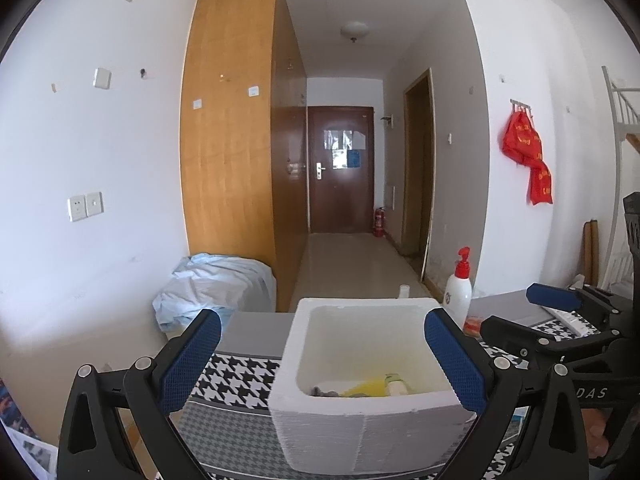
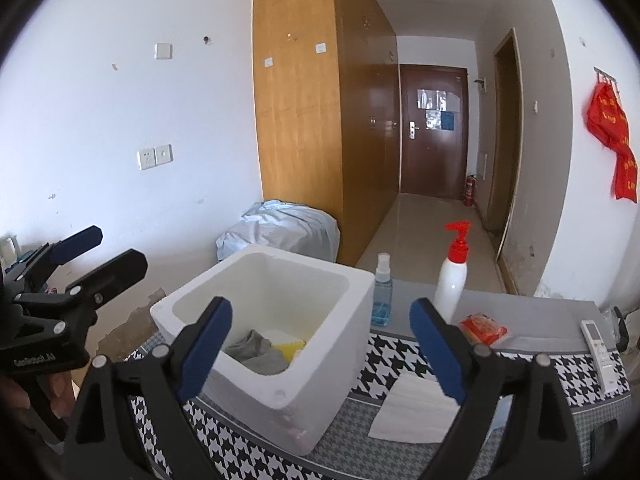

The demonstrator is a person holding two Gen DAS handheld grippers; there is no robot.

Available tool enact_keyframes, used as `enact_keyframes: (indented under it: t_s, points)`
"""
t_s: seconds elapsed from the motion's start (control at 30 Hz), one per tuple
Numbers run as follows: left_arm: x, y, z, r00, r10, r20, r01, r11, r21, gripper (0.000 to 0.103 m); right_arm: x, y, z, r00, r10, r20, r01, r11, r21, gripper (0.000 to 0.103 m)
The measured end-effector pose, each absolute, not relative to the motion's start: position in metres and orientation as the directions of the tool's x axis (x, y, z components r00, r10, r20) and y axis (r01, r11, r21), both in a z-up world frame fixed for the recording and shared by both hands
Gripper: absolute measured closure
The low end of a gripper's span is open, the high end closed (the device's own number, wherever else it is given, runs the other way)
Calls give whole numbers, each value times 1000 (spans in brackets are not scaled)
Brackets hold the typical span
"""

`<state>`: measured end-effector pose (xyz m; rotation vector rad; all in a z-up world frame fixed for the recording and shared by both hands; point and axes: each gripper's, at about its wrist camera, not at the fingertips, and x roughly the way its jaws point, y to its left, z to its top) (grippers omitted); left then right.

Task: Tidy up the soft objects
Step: 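Move both open tools back from the box toward the white towel and blue mask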

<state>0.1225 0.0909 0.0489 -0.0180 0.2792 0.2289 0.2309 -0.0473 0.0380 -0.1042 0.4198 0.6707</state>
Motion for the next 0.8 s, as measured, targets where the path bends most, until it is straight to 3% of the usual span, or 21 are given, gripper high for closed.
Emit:
enact_keyframes:
  t_s: [0.8]
  points:
    - [136,42,55,958,102,-267,-102,995,14,1,225,-109,41,772,501,-390,-526,849,51,9]
